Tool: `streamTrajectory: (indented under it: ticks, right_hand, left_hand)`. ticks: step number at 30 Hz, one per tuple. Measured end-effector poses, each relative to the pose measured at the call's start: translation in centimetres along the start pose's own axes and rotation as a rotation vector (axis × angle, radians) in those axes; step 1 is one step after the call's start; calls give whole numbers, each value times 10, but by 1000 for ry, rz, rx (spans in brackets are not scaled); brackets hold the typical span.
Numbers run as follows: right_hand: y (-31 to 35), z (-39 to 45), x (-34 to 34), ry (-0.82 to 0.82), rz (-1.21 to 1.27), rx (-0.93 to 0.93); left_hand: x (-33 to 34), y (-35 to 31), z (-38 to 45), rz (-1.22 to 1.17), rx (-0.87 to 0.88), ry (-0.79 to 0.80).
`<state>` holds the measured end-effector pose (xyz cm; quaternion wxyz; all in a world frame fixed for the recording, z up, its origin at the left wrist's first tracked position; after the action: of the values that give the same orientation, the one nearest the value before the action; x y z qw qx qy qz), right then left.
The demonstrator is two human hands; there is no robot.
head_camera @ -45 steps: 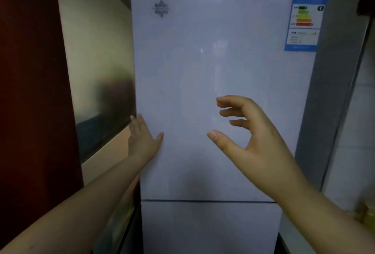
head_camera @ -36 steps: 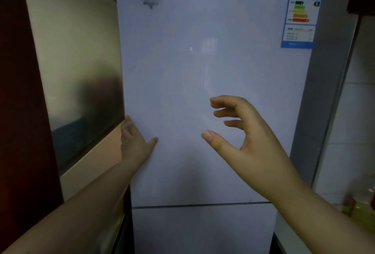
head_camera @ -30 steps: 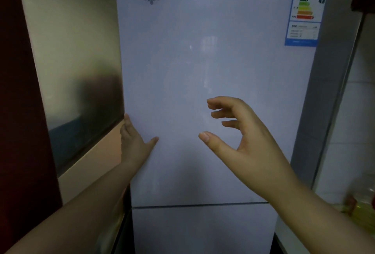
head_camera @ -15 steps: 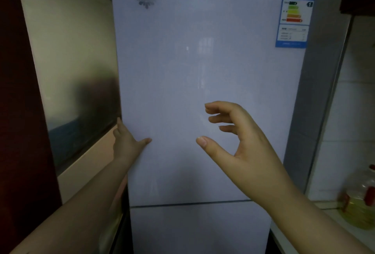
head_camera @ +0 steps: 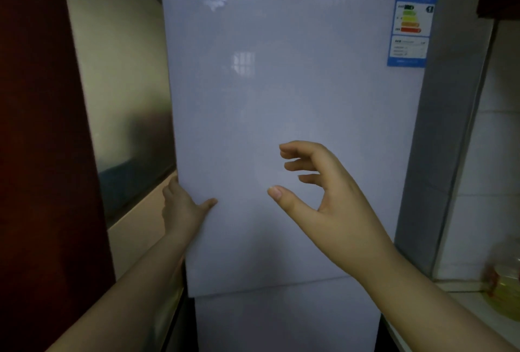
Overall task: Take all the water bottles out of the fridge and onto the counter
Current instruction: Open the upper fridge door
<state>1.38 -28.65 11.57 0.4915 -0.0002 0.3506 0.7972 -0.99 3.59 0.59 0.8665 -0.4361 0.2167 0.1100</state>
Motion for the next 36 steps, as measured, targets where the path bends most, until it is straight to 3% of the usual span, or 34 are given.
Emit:
streamTrajectory:
  ticks: [14,22,28,36]
  right_hand:
    - [52,-42,13,105,100,-31]
    - [84,-70,-5,116,106,2]
    - [106,-96,-22,61,-17,-92]
    - [114,-127,-65,-39,-366,-151]
  left_hand:
    - [-59,-41,-137,-183,-85,-100]
    - [-82,-96,-232,-95,-5,-242]
    - [-91,-137,-295,-134,46,-306]
    - [-71,-179,-372,-219,129,-155]
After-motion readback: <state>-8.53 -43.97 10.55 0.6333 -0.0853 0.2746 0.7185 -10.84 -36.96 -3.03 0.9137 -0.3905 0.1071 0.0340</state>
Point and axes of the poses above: each hand's wrist, its own z-axis towards the middle knuckle, its own x-axis out of the palm, y = z × x, the point moved 5 cm from there along z, towards the middle knuckle, and after that the axes turned 7 degrees about z, right-handed, at the moved point
